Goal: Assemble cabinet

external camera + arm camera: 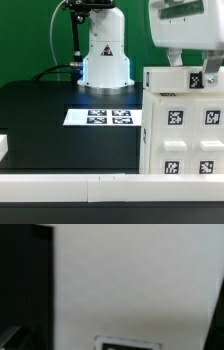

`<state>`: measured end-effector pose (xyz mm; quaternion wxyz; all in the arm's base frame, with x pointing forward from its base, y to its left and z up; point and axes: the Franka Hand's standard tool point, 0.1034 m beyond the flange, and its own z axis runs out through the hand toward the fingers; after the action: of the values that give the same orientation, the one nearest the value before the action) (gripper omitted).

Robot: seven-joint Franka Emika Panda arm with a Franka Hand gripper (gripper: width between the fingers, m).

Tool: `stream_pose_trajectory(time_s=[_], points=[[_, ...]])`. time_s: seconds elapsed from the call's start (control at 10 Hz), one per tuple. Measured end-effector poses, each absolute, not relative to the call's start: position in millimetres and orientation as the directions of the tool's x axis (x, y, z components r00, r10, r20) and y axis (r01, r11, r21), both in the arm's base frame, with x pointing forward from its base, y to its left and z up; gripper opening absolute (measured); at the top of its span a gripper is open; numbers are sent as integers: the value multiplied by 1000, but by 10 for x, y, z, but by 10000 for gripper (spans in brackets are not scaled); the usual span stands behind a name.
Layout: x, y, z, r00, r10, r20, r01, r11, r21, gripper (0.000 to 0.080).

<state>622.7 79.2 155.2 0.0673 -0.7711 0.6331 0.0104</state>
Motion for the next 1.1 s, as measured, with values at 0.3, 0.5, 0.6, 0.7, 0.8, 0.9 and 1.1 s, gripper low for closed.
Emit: stream_pose_trajectory(time_s=[0.3,0.5,0.6,0.7,0.8,0.9,1.1], points=[[6196,799,1734,594,-801,-79,-803,-584,-120,797],[6232,766,1745,803,-594,-51,-595,-793,-134,795],[6228,768,1737,843,-536,-42,-536,-833,-136,795],[6229,761,1737,878,-478,-32,-477,-868,-138,795],[6229,758,1741,932,-362,-9,-360,-924,-127,795],[6233,772,1759,978,-207,21,-204,-975,-90,795],[6245,802,1798,975,218,49,219,-976,-19,795]])
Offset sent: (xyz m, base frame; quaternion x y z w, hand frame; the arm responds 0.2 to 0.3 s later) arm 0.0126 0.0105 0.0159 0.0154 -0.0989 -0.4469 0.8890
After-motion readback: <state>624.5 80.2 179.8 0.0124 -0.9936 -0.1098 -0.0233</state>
